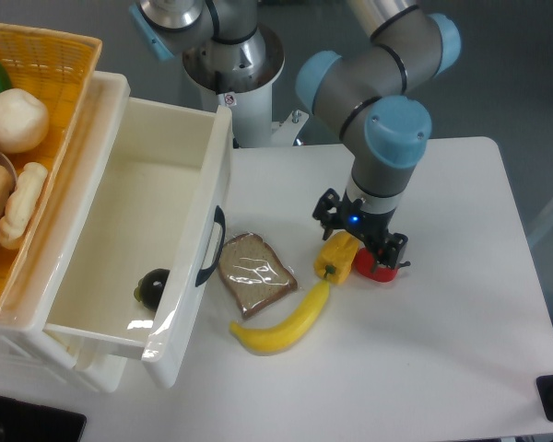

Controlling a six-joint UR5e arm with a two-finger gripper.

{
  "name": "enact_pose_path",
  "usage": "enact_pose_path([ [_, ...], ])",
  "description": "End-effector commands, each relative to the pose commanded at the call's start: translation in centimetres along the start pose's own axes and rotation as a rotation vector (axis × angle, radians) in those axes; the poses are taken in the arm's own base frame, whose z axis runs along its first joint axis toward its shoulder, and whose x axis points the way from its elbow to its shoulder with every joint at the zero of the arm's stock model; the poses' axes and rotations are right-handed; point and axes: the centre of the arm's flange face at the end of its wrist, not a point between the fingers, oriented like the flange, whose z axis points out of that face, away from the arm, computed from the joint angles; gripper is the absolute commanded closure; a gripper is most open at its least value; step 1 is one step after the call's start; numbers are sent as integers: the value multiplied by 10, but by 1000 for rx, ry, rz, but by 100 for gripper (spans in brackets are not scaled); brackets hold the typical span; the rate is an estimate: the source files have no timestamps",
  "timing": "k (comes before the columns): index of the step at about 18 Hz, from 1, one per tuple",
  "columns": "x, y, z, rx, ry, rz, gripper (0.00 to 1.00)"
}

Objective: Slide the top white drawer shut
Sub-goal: 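Raise the gripper and move it toward the open white drawer's front, then lower the gripper against the drawer front beside its black handle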

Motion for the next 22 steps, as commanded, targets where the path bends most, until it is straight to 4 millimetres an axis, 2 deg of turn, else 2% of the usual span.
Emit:
enact_pose_path([
  [3, 8, -9, 2, 19, 15, 10, 53],
  [5, 13, -15, 4, 34, 33, -37, 73],
  [9, 17, -22, 3, 109, 82, -61, 99],
  [15, 25, -30, 3, 150, 136, -105, 100],
  [22, 43, -34, 7, 221, 323, -162, 100],
])
